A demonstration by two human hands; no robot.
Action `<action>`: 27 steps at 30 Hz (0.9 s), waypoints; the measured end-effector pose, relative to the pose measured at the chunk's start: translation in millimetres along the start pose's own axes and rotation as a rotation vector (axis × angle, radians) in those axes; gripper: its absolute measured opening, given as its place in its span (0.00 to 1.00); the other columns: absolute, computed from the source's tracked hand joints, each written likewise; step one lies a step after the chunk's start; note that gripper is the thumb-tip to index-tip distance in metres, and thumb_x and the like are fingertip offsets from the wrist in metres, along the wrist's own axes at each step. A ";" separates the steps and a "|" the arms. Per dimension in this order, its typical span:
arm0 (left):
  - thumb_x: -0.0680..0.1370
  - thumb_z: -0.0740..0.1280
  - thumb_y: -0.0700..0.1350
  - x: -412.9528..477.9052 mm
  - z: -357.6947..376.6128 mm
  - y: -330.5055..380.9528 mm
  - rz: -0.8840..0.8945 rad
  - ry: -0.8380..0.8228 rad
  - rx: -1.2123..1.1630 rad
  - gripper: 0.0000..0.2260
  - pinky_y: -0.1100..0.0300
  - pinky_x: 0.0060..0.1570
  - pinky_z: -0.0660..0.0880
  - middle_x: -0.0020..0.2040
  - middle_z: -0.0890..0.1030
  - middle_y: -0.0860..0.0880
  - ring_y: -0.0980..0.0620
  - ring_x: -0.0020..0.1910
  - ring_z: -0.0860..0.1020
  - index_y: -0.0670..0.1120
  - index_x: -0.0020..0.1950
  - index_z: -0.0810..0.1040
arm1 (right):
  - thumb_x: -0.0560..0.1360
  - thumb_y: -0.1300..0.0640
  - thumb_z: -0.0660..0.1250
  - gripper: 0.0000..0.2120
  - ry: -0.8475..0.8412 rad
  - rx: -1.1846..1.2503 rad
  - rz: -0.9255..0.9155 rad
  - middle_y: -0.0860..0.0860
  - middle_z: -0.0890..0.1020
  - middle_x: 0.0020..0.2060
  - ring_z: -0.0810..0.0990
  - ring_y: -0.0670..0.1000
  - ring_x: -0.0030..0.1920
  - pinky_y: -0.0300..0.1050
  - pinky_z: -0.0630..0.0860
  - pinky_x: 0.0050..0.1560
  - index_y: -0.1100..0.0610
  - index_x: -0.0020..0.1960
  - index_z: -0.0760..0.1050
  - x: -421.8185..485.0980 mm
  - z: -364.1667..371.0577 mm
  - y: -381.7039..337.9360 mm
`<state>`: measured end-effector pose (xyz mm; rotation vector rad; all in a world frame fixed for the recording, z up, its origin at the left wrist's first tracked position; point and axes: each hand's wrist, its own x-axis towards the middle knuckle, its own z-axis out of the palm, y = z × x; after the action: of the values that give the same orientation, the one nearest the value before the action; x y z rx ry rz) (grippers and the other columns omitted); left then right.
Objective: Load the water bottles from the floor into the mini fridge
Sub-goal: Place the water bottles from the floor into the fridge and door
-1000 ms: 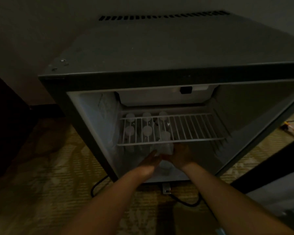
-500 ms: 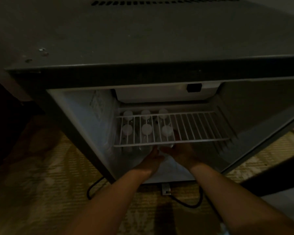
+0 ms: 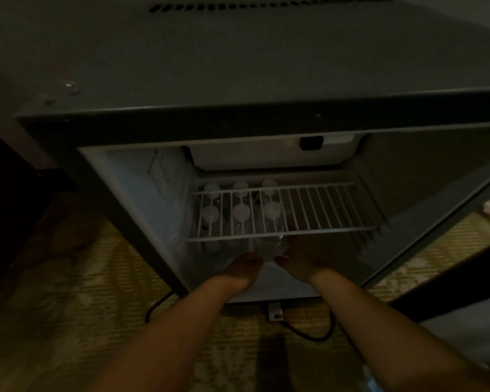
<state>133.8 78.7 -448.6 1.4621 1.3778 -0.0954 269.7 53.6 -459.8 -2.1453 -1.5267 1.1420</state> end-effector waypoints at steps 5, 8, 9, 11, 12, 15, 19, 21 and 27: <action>0.82 0.54 0.49 -22.8 -10.2 -8.1 -0.033 -0.089 0.065 0.19 0.51 0.65 0.69 0.66 0.72 0.38 0.44 0.59 0.74 0.39 0.67 0.69 | 0.78 0.54 0.61 0.19 -0.097 -0.163 0.090 0.56 0.72 0.67 0.72 0.56 0.66 0.45 0.68 0.63 0.58 0.68 0.69 -16.7 -10.2 -4.1; 0.82 0.52 0.53 -48.3 -20.5 -3.7 -0.030 -0.118 0.225 0.22 0.56 0.62 0.69 0.65 0.73 0.40 0.45 0.60 0.74 0.40 0.69 0.67 | 0.79 0.53 0.60 0.16 -0.167 -0.270 0.063 0.57 0.75 0.64 0.74 0.56 0.62 0.46 0.70 0.62 0.59 0.64 0.73 -35.3 -19.2 -15.1; 0.81 0.52 0.53 -57.7 -25.1 -0.6 -0.027 -0.115 0.277 0.23 0.57 0.63 0.69 0.65 0.73 0.41 0.44 0.61 0.74 0.40 0.70 0.66 | 0.79 0.53 0.60 0.17 -0.178 -0.302 0.039 0.57 0.75 0.64 0.74 0.57 0.62 0.46 0.71 0.62 0.59 0.65 0.72 -43.0 -22.5 -19.9; 0.81 0.52 0.53 -79.8 -35.9 8.2 -0.017 -0.104 0.333 0.23 0.57 0.62 0.70 0.62 0.76 0.39 0.44 0.59 0.76 0.38 0.67 0.69 | 0.78 0.55 0.61 0.17 -0.195 -0.334 0.013 0.58 0.76 0.63 0.75 0.57 0.61 0.46 0.71 0.61 0.59 0.65 0.72 -61.9 -31.6 -34.0; 0.81 0.52 0.54 -92.2 -41.5 14.5 -0.010 -0.089 0.360 0.23 0.57 0.61 0.70 0.60 0.77 0.39 0.44 0.57 0.76 0.38 0.65 0.71 | 0.78 0.55 0.62 0.16 -0.193 -0.345 -0.002 0.58 0.77 0.61 0.76 0.57 0.60 0.47 0.72 0.60 0.60 0.63 0.73 -71.9 -37.0 -42.2; 0.81 0.52 0.53 -137.3 -57.9 31.2 0.010 -0.004 0.447 0.23 0.56 0.64 0.68 0.65 0.73 0.40 0.43 0.64 0.73 0.39 0.67 0.70 | 0.77 0.58 0.63 0.12 -0.195 -0.381 -0.079 0.58 0.80 0.56 0.79 0.55 0.56 0.47 0.75 0.57 0.60 0.59 0.77 -100.9 -52.8 -71.5; 0.81 0.53 0.53 -199.3 -76.5 32.8 0.057 0.071 0.518 0.21 0.55 0.63 0.69 0.67 0.72 0.41 0.43 0.65 0.72 0.40 0.67 0.70 | 0.77 0.57 0.63 0.13 -0.171 -0.472 -0.202 0.57 0.79 0.58 0.78 0.55 0.58 0.48 0.74 0.59 0.59 0.60 0.77 -144.4 -69.1 -116.0; 0.82 0.53 0.52 -227.8 -87.7 30.4 0.070 0.083 0.508 0.20 0.53 0.63 0.69 0.66 0.73 0.41 0.43 0.64 0.72 0.40 0.67 0.71 | 0.77 0.56 0.63 0.14 -0.148 -0.508 -0.247 0.56 0.78 0.60 0.77 0.55 0.60 0.48 0.73 0.62 0.58 0.61 0.76 -165.4 -74.8 -138.8; 0.81 0.55 0.54 -322.1 -116.8 5.1 0.103 0.283 0.495 0.19 0.53 0.61 0.70 0.63 0.75 0.44 0.46 0.62 0.73 0.44 0.66 0.72 | 0.77 0.56 0.63 0.14 -0.119 -0.528 -0.419 0.56 0.78 0.60 0.76 0.54 0.59 0.48 0.73 0.61 0.58 0.62 0.76 -230.1 -73.7 -204.9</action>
<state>-34.5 -52.8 -180.6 2.0169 1.5736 -0.1781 154.4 -51.2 -183.9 -1.9064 -2.4042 0.7935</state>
